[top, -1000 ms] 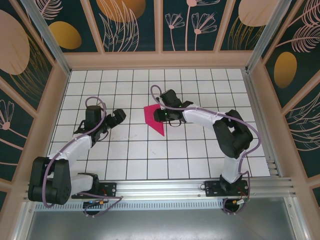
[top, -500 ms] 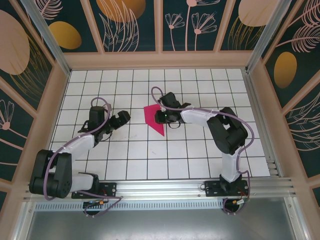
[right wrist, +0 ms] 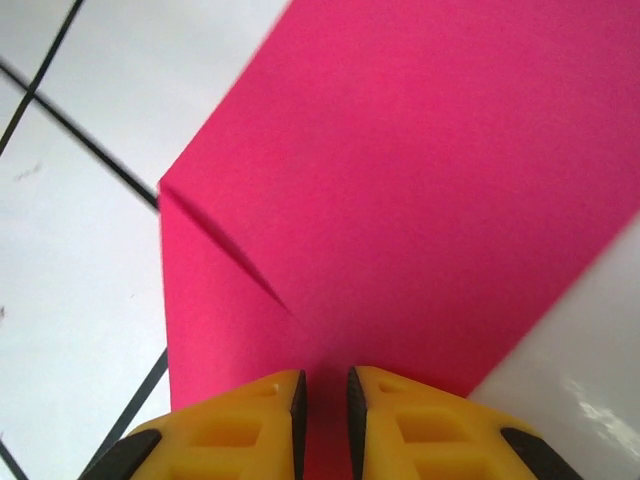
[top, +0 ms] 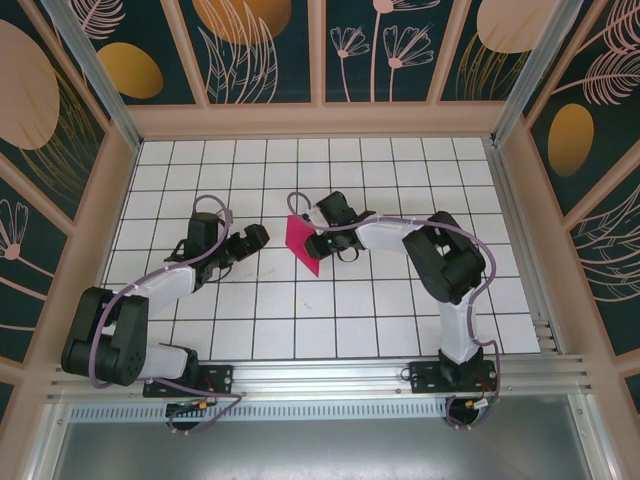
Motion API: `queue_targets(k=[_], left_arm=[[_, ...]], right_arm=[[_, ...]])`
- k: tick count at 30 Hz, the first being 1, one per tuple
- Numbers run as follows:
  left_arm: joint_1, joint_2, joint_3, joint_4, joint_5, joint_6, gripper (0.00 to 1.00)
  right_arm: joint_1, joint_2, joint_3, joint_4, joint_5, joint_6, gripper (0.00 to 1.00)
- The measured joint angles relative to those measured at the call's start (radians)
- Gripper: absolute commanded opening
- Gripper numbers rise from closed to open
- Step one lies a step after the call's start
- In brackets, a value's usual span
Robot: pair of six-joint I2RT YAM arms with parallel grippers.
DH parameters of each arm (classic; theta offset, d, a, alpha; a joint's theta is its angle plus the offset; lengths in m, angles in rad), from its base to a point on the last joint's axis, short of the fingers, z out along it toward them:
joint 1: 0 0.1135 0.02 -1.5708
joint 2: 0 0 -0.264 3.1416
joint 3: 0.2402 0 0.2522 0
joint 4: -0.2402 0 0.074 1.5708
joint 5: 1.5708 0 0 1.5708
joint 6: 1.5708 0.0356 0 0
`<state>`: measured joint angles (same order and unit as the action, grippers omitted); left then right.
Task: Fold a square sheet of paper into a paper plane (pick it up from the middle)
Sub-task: Move the paper to the center of the table.
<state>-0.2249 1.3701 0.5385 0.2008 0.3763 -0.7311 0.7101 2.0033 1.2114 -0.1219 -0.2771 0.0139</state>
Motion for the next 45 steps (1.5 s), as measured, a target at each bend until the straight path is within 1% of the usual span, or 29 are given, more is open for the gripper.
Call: queue_targets(k=[5,10,14,19,24,27,31,37,40,45], left_arm=[[-0.018,0.0,-0.002,0.018,0.013,-0.018,0.92],[-0.044,0.0,-0.026,0.047,0.033,-0.042,0.9],[-0.051,0.0,-0.042,0.049,0.035,-0.05,0.89],[-0.051,0.0,-0.042,0.05,0.007,-0.057,0.9],[-0.051,-0.019,-0.043,0.048,-0.061,-0.064,0.9],[-0.051,-0.028,-0.043,0.047,-0.083,-0.067,0.91],[-0.051,-0.028,-0.043,0.034,-0.098,-0.068,0.91],[-0.051,-0.028,-0.043,0.031,-0.1,-0.067,0.91],[-0.051,-0.028,-0.043,0.031,-0.099,-0.067,0.91],[-0.051,-0.028,-0.043,0.031,-0.096,-0.067,0.91]], right_arm=[[0.005,-0.027,-0.042,0.018,-0.036,-0.112,0.21],[0.006,-0.047,-0.061,0.007,-0.061,-0.123,0.23],[0.006,-0.069,-0.061,-0.003,-0.064,-0.043,0.26],[0.013,-0.111,-0.058,0.013,-0.037,0.154,0.25],[0.073,-0.108,-0.035,0.019,-0.007,0.32,0.23],[0.11,-0.074,-0.001,0.017,0.008,0.373,0.22],[0.122,-0.037,0.013,0.004,0.024,0.404,0.22],[0.116,-0.021,0.013,-0.07,0.03,0.374,0.22],[0.113,-0.021,0.017,-0.101,0.024,0.311,0.22],[0.101,-0.033,0.008,-0.137,0.006,0.15,0.21]])
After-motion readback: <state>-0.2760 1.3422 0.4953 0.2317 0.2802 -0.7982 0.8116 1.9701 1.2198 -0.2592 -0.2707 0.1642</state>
